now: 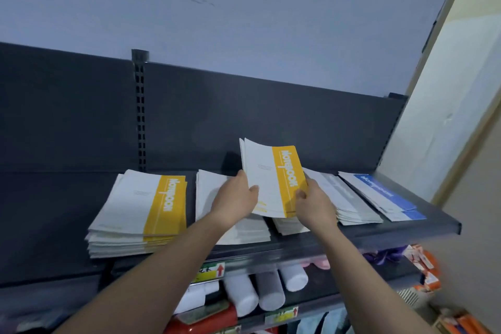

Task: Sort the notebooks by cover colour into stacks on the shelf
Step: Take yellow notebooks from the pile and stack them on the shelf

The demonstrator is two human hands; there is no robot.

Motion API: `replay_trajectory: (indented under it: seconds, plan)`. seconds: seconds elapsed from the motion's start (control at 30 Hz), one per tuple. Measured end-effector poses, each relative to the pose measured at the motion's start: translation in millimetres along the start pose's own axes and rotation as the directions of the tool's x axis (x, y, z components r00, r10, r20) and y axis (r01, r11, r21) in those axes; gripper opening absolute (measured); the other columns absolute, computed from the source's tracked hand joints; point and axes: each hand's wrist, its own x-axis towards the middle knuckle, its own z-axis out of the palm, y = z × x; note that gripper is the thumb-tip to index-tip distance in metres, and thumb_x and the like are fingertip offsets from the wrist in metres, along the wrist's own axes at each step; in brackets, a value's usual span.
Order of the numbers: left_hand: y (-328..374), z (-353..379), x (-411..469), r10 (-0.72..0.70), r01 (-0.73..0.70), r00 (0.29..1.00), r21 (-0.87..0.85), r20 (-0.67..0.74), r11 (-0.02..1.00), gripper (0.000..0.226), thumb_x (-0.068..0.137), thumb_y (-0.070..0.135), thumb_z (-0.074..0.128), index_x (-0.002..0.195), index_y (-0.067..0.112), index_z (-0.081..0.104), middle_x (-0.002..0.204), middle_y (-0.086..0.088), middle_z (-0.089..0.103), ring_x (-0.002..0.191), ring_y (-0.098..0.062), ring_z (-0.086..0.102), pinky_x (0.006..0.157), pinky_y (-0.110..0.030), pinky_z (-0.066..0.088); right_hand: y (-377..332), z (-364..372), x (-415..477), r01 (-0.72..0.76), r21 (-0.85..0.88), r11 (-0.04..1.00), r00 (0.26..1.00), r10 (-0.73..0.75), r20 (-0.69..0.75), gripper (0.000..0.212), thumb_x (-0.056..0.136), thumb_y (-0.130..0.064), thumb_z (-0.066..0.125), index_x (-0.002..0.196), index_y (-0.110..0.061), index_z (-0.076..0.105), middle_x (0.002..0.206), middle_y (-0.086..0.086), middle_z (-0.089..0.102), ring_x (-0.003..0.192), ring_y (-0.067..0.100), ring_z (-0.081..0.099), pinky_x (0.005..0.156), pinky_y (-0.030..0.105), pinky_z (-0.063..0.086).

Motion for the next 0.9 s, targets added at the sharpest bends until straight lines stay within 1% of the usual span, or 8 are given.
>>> replay_trajectory:
  seconds: [0.1, 0.2, 0.33, 0.47, 0.6, 0.67, 0.8, 0.9]
  plan:
    - [14, 26, 13, -0.026, 0.025, 1.000, 0.050, 0.001, 0.998, 0.026, 0.098, 0.026, 0.042, 0.111, 0.004, 0.047, 0.107, -0.010, 0.061, 0.096, -0.027, 0.059, 0.080, -0.038, 0.050, 26, 1, 24, 0.008, -0.058, 0.998, 1.000, -0.007, 0.003, 0.026, 0.098, -0.023, 0.037, 0.119, -0.010, 0.045, 0.108, 0.013, 0.063, 0.098, 0.034, 0.058, 0.075, 0.037, 0.042]
    - [24, 48, 24, -0.073, 0.070, 0.997, 0.136, 0.017, 0.988, 0.040, 0.099, 0.028, 0.042, 0.128, 0.001, 0.042, 0.118, -0.014, 0.060, 0.105, -0.030, 0.059, 0.084, -0.037, 0.049, 48, 3, 44, 0.061, -0.212, 0.975, 0.998, -0.057, 0.023, 0.024, 0.098, -0.023, 0.035, 0.113, -0.008, 0.047, 0.108, 0.013, 0.063, 0.100, 0.033, 0.055, 0.072, 0.036, 0.038]
    - [29, 69, 32, -0.102, 0.092, 0.994, 0.216, 0.037, 0.972, 0.033, 0.098, 0.027, 0.045, 0.116, 0.000, 0.049, 0.116, -0.015, 0.060, 0.107, -0.030, 0.057, 0.086, -0.035, 0.047, 67, 6, 57, 0.171, -0.426, 0.888, 0.985, -0.160, 0.062, 0.027, 0.097, -0.020, 0.036, 0.117, -0.009, 0.051, 0.118, 0.010, 0.061, 0.110, 0.028, 0.051, 0.081, 0.033, 0.038]
    - [30, 81, 35, -0.137, 0.129, 0.990, 0.258, 0.015, 0.958, 0.030, 0.096, 0.028, 0.047, 0.112, 0.003, 0.051, 0.117, -0.012, 0.058, 0.107, -0.028, 0.055, 0.083, -0.032, 0.043, 76, 10, 65, 0.271, -0.566, 0.778, 0.962, -0.237, 0.134, 0.033, 0.096, -0.020, 0.035, 0.125, -0.008, 0.048, 0.125, 0.008, 0.056, 0.115, 0.026, 0.047, 0.087, 0.032, 0.037]
    - [32, 87, 35, -0.155, 0.154, 0.988, 0.329, -0.024, 0.931, 0.030, 0.094, 0.030, 0.049, 0.109, 0.004, 0.055, 0.116, -0.012, 0.060, 0.106, -0.028, 0.057, 0.082, -0.031, 0.044, 82, 14, 69, 0.331, -0.627, 0.705, 0.943, -0.242, 0.226, 0.035, 0.097, -0.023, 0.034, 0.126, -0.010, 0.051, 0.129, 0.009, 0.051, 0.118, 0.028, 0.041, 0.093, 0.034, 0.033]
    - [33, 89, 34, -0.154, 0.155, 0.988, 0.386, -0.033, 0.910, 0.032, 0.095, 0.031, 0.049, 0.109, 0.004, 0.058, 0.114, -0.012, 0.060, 0.105, -0.028, 0.058, 0.081, -0.030, 0.044, 84, 13, 71, 0.347, -0.633, 0.692, 0.938, -0.238, 0.253, 0.037, 0.097, -0.025, 0.033, 0.125, -0.011, 0.053, 0.130, 0.009, 0.049, 0.119, 0.028, 0.039, 0.094, 0.034, 0.032]
    - [36, 90, 34, -0.145, 0.146, 0.989, 0.508, -0.043, 0.849, 0.036, 0.096, 0.038, 0.045, 0.107, 0.007, 0.062, 0.113, -0.010, 0.060, 0.102, -0.026, 0.059, 0.080, -0.031, 0.043, 82, 11, 72, 0.360, -0.593, 0.720, 0.932, -0.254, 0.257, 0.035, 0.094, -0.020, 0.035, 0.121, -0.014, 0.057, 0.128, 0.008, 0.047, 0.118, 0.027, 0.037, 0.096, 0.033, 0.030]
    - [39, 87, 32, -0.098, 0.127, 0.992, 0.611, -0.081, 0.781, 0.042, 0.096, 0.046, 0.042, 0.108, 0.011, 0.062, 0.114, -0.007, 0.059, 0.108, -0.026, 0.055, 0.090, -0.037, 0.039, 76, 9, 72, 0.376, -0.530, 0.760, 0.927, -0.310, 0.214, 0.032, 0.091, -0.019, 0.042, 0.119, -0.014, 0.057, 0.127, 0.009, 0.048, 0.118, 0.028, 0.038, 0.094, 0.032, 0.032]
